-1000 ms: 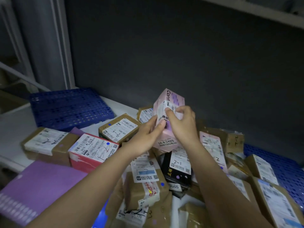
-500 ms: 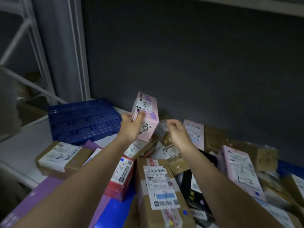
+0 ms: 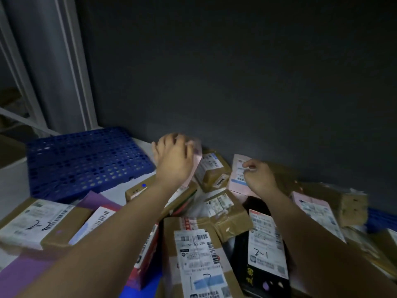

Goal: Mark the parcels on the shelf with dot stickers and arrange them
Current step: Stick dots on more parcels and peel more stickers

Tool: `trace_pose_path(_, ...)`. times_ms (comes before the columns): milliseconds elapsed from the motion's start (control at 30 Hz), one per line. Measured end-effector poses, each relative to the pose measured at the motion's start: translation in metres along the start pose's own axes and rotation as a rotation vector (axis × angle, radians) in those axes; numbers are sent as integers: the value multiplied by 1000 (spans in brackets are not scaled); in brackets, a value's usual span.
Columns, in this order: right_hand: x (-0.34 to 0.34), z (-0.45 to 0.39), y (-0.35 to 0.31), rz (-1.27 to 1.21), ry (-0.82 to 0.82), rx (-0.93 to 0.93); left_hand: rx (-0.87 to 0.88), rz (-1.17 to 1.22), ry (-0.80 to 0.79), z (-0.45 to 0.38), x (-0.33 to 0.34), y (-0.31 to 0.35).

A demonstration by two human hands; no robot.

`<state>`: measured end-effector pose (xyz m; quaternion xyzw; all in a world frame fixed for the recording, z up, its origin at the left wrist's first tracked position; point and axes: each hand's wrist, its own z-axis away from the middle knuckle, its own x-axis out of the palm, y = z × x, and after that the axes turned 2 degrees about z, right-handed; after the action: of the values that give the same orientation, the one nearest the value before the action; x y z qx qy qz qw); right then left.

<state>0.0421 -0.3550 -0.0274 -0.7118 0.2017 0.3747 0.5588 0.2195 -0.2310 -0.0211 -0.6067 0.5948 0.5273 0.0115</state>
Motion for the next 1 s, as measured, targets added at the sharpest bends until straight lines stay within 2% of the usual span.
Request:
trace_pose_path(200, -29, -12, 33, 363, -126, -41, 277, -153, -108, 8, 25, 37)
trace_pose_path(333, -27, -18, 37, 443, -172, -77, 395, -129, -248, 8, 47, 51)
trace_pose_path(400, -19, -20, 37, 483, -189, -49, 347, -111, -366, 8, 59, 54)
trace_pose_path(467, -8, -20, 40, 548, -205, 2, 213, -111, -518, 10, 70, 55)
trace_pose_path(533, 1, -19, 40, 616, -210, 51, 112, -112, -601, 12, 78, 54)
trace_pose_path(833, 16, -24, 16, 711, -312, 227, 79, -44, -594, 17, 69, 49)
trace_pose_path(1000, 25, -29, 22, 506, -352, 266, 62, 16, -540, 20, 55, 45)
